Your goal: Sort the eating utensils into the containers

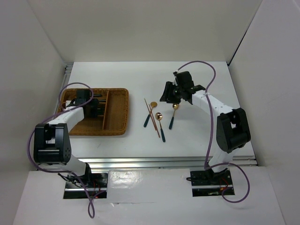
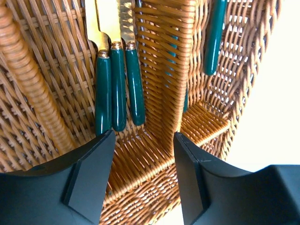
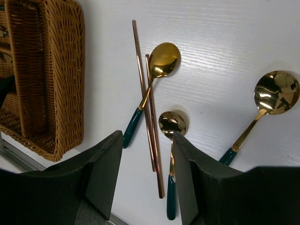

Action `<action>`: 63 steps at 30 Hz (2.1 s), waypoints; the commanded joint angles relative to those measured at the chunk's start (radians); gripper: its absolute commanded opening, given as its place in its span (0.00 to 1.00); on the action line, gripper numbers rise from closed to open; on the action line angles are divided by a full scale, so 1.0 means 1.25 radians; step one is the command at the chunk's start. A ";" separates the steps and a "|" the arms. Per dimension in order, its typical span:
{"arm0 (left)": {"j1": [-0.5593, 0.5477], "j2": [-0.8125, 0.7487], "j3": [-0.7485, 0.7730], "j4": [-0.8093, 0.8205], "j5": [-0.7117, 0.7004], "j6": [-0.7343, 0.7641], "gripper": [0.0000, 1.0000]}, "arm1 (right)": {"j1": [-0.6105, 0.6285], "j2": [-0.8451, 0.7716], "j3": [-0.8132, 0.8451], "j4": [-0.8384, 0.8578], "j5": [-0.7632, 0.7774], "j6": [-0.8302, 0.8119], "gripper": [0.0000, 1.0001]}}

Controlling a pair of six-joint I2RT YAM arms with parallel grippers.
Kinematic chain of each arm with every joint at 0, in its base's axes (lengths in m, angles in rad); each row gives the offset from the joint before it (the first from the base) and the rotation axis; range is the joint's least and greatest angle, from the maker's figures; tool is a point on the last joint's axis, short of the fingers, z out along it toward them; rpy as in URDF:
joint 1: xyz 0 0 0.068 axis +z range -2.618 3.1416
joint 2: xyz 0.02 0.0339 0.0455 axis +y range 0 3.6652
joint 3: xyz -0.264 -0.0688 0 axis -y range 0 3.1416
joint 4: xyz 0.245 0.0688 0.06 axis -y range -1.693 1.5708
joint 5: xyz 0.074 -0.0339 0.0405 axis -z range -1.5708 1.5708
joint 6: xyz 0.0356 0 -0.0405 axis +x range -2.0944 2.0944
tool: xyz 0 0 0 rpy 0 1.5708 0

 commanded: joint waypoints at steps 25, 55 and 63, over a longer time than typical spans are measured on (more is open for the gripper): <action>-0.294 -0.032 0.243 0.098 0.361 0.872 0.67 | -0.006 0.003 -0.049 -0.128 0.186 0.032 0.52; -0.377 0.051 0.304 0.058 0.339 0.926 0.65 | 0.002 0.129 -0.063 -0.134 0.230 0.090 0.34; -0.418 0.051 0.279 0.076 0.366 0.950 0.64 | 0.009 0.154 -0.055 -0.134 0.230 0.090 0.09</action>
